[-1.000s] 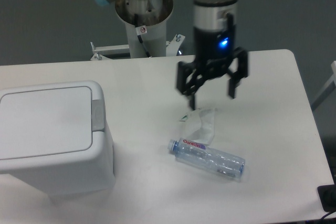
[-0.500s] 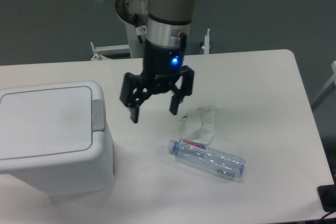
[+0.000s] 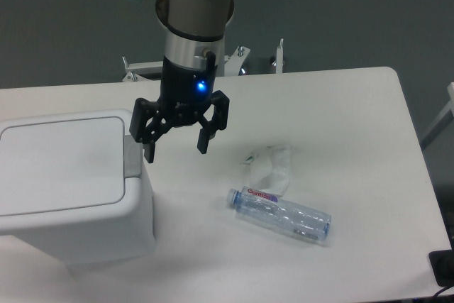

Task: Open the trash can
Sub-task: 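Move the open gripper over to the lid edge of the white trash bin, then push the gripper finger against the lid edge to flip the lid up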

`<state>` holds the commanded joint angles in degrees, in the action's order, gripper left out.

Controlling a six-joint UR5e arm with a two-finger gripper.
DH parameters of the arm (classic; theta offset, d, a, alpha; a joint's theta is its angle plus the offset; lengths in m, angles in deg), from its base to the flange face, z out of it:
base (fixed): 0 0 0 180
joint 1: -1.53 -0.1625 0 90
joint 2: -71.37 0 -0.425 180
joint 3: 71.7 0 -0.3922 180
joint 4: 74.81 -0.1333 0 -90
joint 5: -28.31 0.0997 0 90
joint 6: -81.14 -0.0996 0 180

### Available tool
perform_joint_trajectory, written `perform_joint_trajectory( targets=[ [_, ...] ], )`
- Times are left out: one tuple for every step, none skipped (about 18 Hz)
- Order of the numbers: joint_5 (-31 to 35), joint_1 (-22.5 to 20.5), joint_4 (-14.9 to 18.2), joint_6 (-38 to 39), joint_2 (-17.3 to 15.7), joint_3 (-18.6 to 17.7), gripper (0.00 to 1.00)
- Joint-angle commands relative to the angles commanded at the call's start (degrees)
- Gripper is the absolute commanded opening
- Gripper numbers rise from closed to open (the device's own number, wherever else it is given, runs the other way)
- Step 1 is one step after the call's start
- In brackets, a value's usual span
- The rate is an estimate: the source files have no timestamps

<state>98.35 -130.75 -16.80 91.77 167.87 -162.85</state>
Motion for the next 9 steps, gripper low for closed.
perform_joint_trajectory(
  targets=[
    [0.00,0.35,0.00,-0.09,0.00,-0.09,1.00],
    [0.00,0.61,-0.09,-0.09,0.09,-0.18,1.00],
    [-0.09,0.62,0.00,-0.09,0.26,-0.26,1.00],
    [-0.17,0.70,0.00,-0.09,0.44,-0.26,1.00],
    [-0.18,0.79,0.00,-0.09,0.61,-0.26,1.00],
    [0.00,1.23,-0.09,-0.09,0.79,-0.26,1.00],
    [0.00,1.41,-0.09,-0.09,0.97,-0.35,1.00],
    [0.00,1.41,-0.09,-0.09,0.97,-0.35,1.00],
    [0.00,1.41,-0.09,-0.09,0.97,-0.44,1.00]
  ],
)
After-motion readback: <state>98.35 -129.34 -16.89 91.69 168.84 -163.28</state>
